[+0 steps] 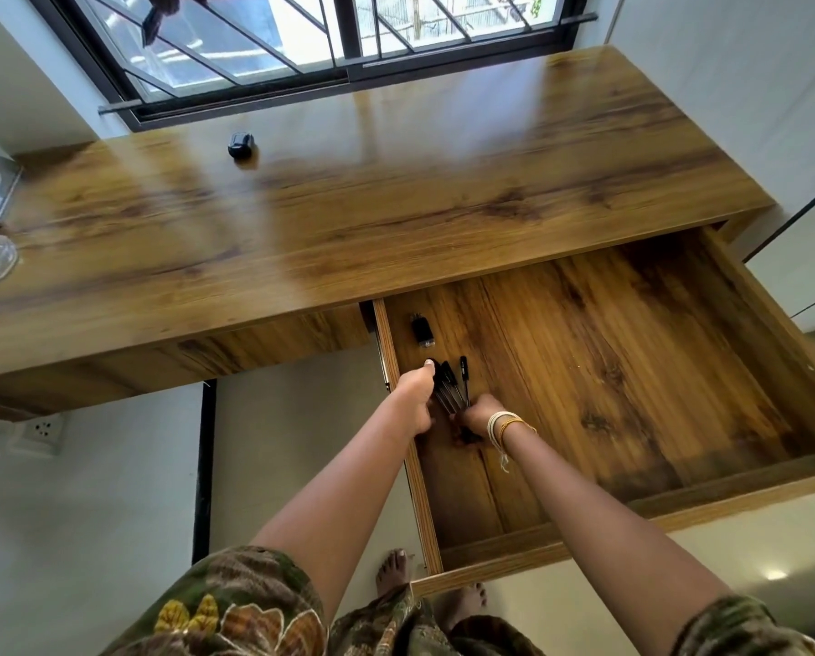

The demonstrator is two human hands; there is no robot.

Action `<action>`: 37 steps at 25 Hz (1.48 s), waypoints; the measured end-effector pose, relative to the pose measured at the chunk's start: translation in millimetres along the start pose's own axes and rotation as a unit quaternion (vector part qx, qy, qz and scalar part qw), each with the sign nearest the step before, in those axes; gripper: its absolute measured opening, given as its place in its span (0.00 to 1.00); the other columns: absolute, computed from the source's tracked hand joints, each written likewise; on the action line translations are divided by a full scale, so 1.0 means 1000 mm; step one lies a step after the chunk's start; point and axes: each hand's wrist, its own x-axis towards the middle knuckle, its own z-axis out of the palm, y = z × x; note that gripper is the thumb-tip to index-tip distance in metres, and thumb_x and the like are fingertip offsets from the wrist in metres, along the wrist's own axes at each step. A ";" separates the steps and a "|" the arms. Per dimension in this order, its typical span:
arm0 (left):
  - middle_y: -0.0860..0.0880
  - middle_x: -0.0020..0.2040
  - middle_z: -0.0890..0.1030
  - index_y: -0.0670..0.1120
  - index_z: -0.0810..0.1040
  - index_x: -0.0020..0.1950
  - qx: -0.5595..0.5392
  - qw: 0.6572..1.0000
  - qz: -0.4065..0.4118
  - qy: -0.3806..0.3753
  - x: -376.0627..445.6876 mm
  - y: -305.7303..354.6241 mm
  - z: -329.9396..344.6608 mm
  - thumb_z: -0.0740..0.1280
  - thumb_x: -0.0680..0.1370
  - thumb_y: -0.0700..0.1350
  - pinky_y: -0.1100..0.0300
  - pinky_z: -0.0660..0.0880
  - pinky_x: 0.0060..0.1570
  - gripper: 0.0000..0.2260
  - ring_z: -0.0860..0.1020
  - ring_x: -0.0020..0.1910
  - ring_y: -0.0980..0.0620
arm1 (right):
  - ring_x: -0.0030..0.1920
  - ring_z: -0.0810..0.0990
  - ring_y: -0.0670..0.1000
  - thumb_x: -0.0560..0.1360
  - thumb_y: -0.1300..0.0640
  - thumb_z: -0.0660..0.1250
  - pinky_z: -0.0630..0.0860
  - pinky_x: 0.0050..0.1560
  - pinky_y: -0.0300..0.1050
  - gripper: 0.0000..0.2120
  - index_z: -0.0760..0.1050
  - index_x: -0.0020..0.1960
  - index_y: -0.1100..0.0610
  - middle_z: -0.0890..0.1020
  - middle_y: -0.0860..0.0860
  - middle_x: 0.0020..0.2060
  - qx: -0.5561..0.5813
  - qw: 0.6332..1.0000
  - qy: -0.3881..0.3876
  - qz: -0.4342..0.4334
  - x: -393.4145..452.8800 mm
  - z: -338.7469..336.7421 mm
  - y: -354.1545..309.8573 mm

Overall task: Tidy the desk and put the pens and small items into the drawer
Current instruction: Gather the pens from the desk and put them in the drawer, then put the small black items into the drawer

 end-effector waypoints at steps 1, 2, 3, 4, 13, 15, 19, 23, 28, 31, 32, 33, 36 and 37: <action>0.43 0.76 0.64 0.43 0.59 0.77 -0.005 1.000 0.000 0.010 0.000 0.000 0.001 0.58 0.82 0.54 0.43 0.62 0.72 0.27 0.63 0.74 0.42 | 0.49 0.84 0.62 0.76 0.59 0.66 0.81 0.52 0.57 0.09 0.77 0.53 0.64 0.83 0.62 0.50 -0.038 0.999 0.007 -0.008 0.001 0.001 0.000; 0.44 0.77 0.62 0.43 0.58 0.77 -0.010 1.000 -0.001 0.017 -0.001 0.000 0.001 0.58 0.82 0.55 0.43 0.61 0.73 0.27 0.63 0.75 0.42 | 0.49 0.84 0.61 0.77 0.58 0.65 0.81 0.53 0.56 0.10 0.77 0.54 0.63 0.83 0.62 0.50 -0.080 0.997 0.014 -0.013 0.001 0.001 -0.001; 0.44 0.77 0.62 0.43 0.57 0.78 -0.017 1.000 -0.003 0.021 -0.001 0.000 0.001 0.57 0.82 0.55 0.43 0.61 0.73 0.28 0.62 0.75 0.43 | 0.49 0.83 0.61 0.77 0.58 0.64 0.81 0.52 0.55 0.10 0.77 0.55 0.62 0.82 0.61 0.51 -0.120 0.992 0.023 -0.017 0.002 0.001 -0.001; 0.44 0.77 0.63 0.43 0.57 0.78 -0.023 1.000 -0.004 0.021 -0.001 0.000 0.002 0.57 0.82 0.56 0.43 0.61 0.73 0.28 0.63 0.75 0.43 | 0.49 0.83 0.60 0.78 0.58 0.63 0.81 0.52 0.54 0.10 0.77 0.55 0.62 0.82 0.60 0.51 -0.153 0.987 0.034 -0.020 0.001 0.000 -0.001; 0.44 0.74 0.68 0.44 0.61 0.76 -0.048 0.999 -0.011 0.005 -0.003 0.001 0.003 0.55 0.82 0.57 0.37 0.61 0.70 0.27 0.67 0.71 0.40 | 0.49 0.83 0.59 0.74 0.62 0.66 0.82 0.50 0.51 0.11 0.76 0.56 0.62 0.82 0.59 0.51 -0.256 0.962 0.089 -0.040 0.009 -0.013 0.005; 0.43 0.74 0.67 0.43 0.60 0.77 -0.045 0.999 -0.013 0.002 -0.003 0.000 0.003 0.54 0.82 0.58 0.36 0.60 0.71 0.28 0.66 0.72 0.38 | 0.49 0.83 0.59 0.74 0.62 0.66 0.82 0.51 0.52 0.11 0.77 0.56 0.61 0.82 0.59 0.51 -0.239 0.966 0.090 -0.047 0.011 -0.014 0.007; 0.43 0.76 0.65 0.43 0.59 0.77 -0.035 0.999 -0.009 0.004 -0.008 0.001 0.001 0.55 0.82 0.58 0.37 0.61 0.70 0.28 0.64 0.73 0.39 | 0.47 0.83 0.58 0.74 0.61 0.67 0.82 0.50 0.52 0.10 0.78 0.54 0.60 0.82 0.58 0.50 -0.211 0.973 0.076 -0.060 0.010 -0.015 0.007; 0.42 0.77 0.62 0.44 0.56 0.78 -0.037 0.999 0.015 -0.018 -0.024 0.013 -0.006 0.56 0.82 0.56 0.37 0.63 0.68 0.28 0.63 0.75 0.40 | 0.43 0.79 0.55 0.73 0.60 0.67 0.77 0.42 0.46 0.08 0.78 0.51 0.59 0.82 0.56 0.47 -0.242 0.962 0.090 -0.089 -0.002 -0.022 -0.007; 0.40 0.73 0.68 0.43 0.62 0.75 -0.034 0.994 0.099 -0.036 -0.042 0.040 -0.024 0.56 0.83 0.52 0.39 0.65 0.70 0.23 0.67 0.72 0.41 | 0.43 0.80 0.53 0.74 0.57 0.67 0.78 0.42 0.46 0.08 0.77 0.53 0.56 0.81 0.54 0.46 -0.219 0.953 0.127 -0.168 -0.016 -0.020 -0.048; 0.43 0.59 0.77 0.46 0.72 0.64 -0.005 0.981 0.192 0.029 -0.045 0.054 -0.046 0.56 0.84 0.48 0.43 0.70 0.66 0.13 0.76 0.57 0.47 | 0.46 0.81 0.53 0.75 0.58 0.66 0.80 0.45 0.46 0.08 0.79 0.52 0.56 0.82 0.54 0.47 -0.210 0.933 0.161 -0.244 -0.022 -0.010 -0.079; 0.44 0.58 0.78 0.46 0.73 0.64 0.017 0.972 0.224 0.066 -0.045 0.057 -0.056 0.56 0.83 0.47 0.46 0.72 0.65 0.12 0.77 0.55 0.48 | 0.47 0.81 0.53 0.75 0.59 0.65 0.78 0.44 0.45 0.07 0.80 0.51 0.56 0.82 0.54 0.47 -0.207 0.925 0.173 -0.267 -0.025 -0.005 -0.090; 0.44 0.59 0.78 0.45 0.73 0.65 0.044 0.961 0.255 0.102 -0.044 0.059 -0.066 0.57 0.83 0.46 0.48 0.73 0.64 0.13 0.77 0.56 0.48 | 0.47 0.81 0.54 0.75 0.60 0.64 0.77 0.43 0.44 0.07 0.80 0.49 0.56 0.82 0.54 0.46 -0.203 0.918 0.185 -0.285 -0.027 0.001 -0.101; 0.44 0.55 0.80 0.43 0.73 0.67 0.112 0.918 0.333 0.184 -0.038 0.070 -0.106 0.59 0.82 0.43 0.48 0.76 0.60 0.14 0.79 0.55 0.44 | 0.48 0.81 0.55 0.75 0.62 0.63 0.76 0.45 0.44 0.07 0.81 0.47 0.58 0.83 0.55 0.45 -0.197 0.898 0.214 -0.329 -0.032 0.021 -0.136; 0.43 0.55 0.80 0.43 0.73 0.67 0.130 0.905 0.351 0.201 -0.035 0.077 -0.120 0.59 0.82 0.43 0.46 0.76 0.59 0.14 0.79 0.55 0.43 | 0.49 0.81 0.56 0.75 0.62 0.63 0.77 0.48 0.44 0.08 0.81 0.47 0.59 0.83 0.56 0.45 -0.200 0.890 0.225 -0.343 -0.032 0.028 -0.149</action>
